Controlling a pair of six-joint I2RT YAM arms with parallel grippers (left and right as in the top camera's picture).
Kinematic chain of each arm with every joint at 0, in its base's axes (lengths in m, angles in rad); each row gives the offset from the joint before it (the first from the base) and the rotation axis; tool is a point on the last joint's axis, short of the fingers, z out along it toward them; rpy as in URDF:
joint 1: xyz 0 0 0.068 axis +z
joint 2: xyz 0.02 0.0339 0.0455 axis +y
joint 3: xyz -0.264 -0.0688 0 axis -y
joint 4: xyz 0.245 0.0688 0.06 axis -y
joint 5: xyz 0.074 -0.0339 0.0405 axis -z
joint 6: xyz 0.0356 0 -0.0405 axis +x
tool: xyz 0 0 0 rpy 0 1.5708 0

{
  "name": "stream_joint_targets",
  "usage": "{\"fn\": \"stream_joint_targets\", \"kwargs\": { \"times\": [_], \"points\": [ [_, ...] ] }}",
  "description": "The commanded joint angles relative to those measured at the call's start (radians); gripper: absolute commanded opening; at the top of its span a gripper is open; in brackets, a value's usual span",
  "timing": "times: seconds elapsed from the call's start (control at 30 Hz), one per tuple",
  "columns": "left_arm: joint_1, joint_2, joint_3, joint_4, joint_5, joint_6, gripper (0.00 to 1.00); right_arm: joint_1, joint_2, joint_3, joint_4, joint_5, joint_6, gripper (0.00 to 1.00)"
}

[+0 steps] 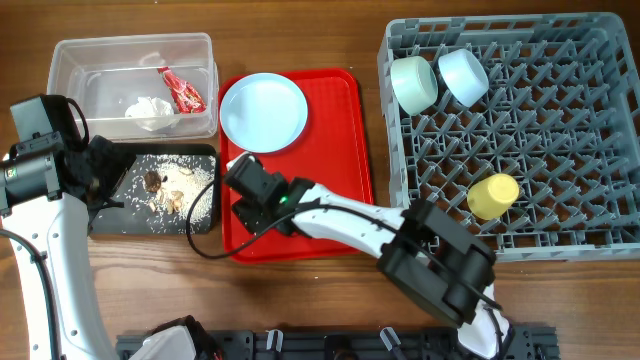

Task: Sort waste into correct bins and load items into the dishwasher rack
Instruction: 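Grasp the white fork on the red tray with the right gripper, then place the white fork in the rack with the right gripper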

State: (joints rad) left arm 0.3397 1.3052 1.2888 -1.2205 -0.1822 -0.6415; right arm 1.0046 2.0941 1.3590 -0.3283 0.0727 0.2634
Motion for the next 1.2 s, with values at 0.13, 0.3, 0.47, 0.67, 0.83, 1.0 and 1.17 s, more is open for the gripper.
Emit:
{"fn": "stream_joint_targets", "kwargs": {
  "times": [0.13, 0.3, 0.47, 0.67, 0.83, 1.0, 1.17],
  "points": [
    [0.005, -0.002, 0.007, 0.000, 0.010, 0.008, 1.00, 0.011, 0.044, 0.009, -0.041, 0.066, 0.023, 0.38],
    [0.005, -0.002, 0.007, 0.000, 0.010, 0.008, 1.00, 0.002, 0.042, 0.009, -0.078, 0.070, 0.106, 0.14],
    [0.005, -0.002, 0.007, 0.000, 0.010, 0.008, 1.00, -0.034, -0.003, 0.009, -0.130, 0.069, 0.132, 0.05],
    [0.005, -0.002, 0.007, 0.001, 0.014, 0.008, 1.00, -0.134, -0.186, 0.009, -0.266, 0.070, 0.132, 0.04],
    [0.003, -0.002, 0.007, 0.014, 0.066, 0.009, 1.00, -0.247, -0.369, 0.009, -0.379, 0.072, 0.130, 0.04],
    [-0.034, -0.002, 0.007, 0.034, 0.093, 0.035, 1.00, -0.408, -0.522, 0.009, -0.517, 0.089, 0.128, 0.04],
    [-0.101, -0.002, 0.007, 0.047, 0.096, 0.035, 1.00, -0.547, -0.527, -0.021, -0.644, 0.087, 0.130, 0.05]
  ]
}}
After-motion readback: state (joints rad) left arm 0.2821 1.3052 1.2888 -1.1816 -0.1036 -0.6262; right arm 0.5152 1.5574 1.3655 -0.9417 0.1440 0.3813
